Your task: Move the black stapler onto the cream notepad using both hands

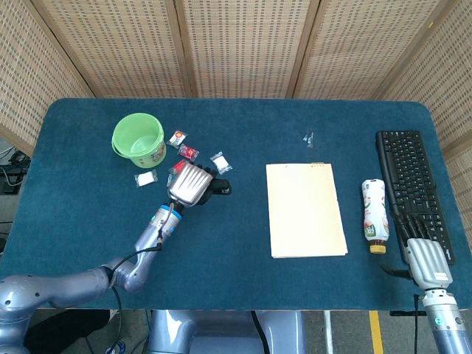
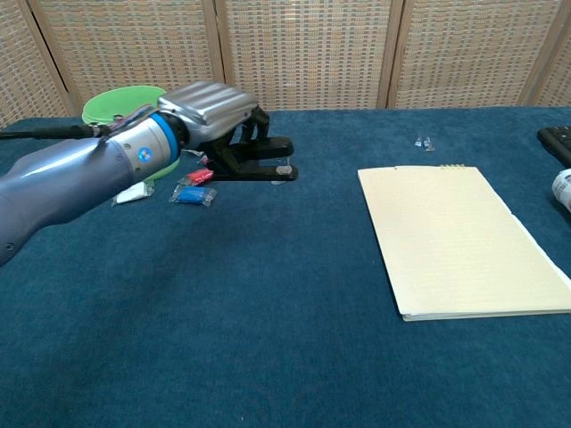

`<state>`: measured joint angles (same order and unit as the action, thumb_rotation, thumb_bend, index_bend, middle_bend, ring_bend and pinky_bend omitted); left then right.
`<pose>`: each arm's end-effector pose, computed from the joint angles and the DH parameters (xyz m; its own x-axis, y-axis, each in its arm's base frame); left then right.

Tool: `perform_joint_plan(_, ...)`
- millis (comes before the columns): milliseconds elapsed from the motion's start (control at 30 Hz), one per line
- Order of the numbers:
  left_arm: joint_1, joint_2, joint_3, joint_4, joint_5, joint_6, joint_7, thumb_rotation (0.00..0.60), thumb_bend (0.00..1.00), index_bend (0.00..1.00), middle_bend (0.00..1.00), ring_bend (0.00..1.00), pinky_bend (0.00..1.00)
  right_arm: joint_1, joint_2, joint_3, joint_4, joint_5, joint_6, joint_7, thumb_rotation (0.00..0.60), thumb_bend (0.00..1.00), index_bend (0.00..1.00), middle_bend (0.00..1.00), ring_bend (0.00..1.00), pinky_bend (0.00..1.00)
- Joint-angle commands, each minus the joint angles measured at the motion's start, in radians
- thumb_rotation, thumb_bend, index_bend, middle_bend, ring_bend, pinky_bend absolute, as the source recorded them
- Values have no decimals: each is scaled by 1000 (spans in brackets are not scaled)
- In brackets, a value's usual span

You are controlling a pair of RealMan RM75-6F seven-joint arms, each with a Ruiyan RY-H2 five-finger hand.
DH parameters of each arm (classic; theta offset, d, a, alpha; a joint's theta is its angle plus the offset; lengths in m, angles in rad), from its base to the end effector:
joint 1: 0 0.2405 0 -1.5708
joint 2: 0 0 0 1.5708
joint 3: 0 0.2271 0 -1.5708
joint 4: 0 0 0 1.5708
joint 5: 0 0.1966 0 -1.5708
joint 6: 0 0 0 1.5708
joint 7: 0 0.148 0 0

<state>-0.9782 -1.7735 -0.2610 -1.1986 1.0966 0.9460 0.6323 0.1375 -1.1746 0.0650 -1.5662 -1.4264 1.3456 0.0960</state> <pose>-0.0473 0.3677 -0.0400 0.6608 -0.0178 0.7504 0.6446 -0.4988 -0.5794 -0.2899 -0.1990 0.1338 0.2832 -0.1048 0.9533 -0.9574 0.0273 0.2874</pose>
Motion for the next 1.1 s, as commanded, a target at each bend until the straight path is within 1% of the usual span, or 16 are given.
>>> perform_joint_plan(33,-54,-55,-26,43,-12,-32,23,600,610,797,606,543,534,1,-1,4,8,8,-5,6,600,61,84,0,0,58)
perform_joint_plan(200,-115,-128,-36,101,-21,-65,49,600,608,788,598,544,530,0,1,11,20,26,-11,22,600,61,84,0,0,58)
perform_joint_plan(467,-202,-242,-57,240,-56,-117,79,600,603,780,590,543,527,-2,7,16,34,38,-18,46,600,61,90,0,0,59)
perform_joint_plan(667,-227,-283,-48,306,-58,-148,70,600,600,753,565,531,517,-1,8,20,44,45,-25,63,600,61,91,0,0,58)
perform_joint_plan(800,-228,-288,-39,319,-73,-172,78,600,597,718,527,500,490,-1,11,21,47,49,-30,72,600,61,91,0,0,58)
perform_joint_plan(867,-224,-288,-30,321,-76,-178,82,600,587,695,510,483,476,-1,11,22,47,48,-29,74,600,61,91,0,0,58)
perform_joint_plan(967,-220,-288,-19,324,-78,-183,89,600,525,622,452,421,431,-2,12,21,46,45,-27,76,600,61,91,0,0,58)
perform_joint_plan(1067,-216,-283,-14,318,-83,-194,85,600,417,512,335,312,341,-3,16,21,42,42,-26,82,600,61,91,0,0,58)
perform_joint_plan(1100,-213,-281,-16,313,-88,-198,79,600,378,458,274,259,289,-4,17,22,41,43,-25,86,600,61,92,0,0,58)
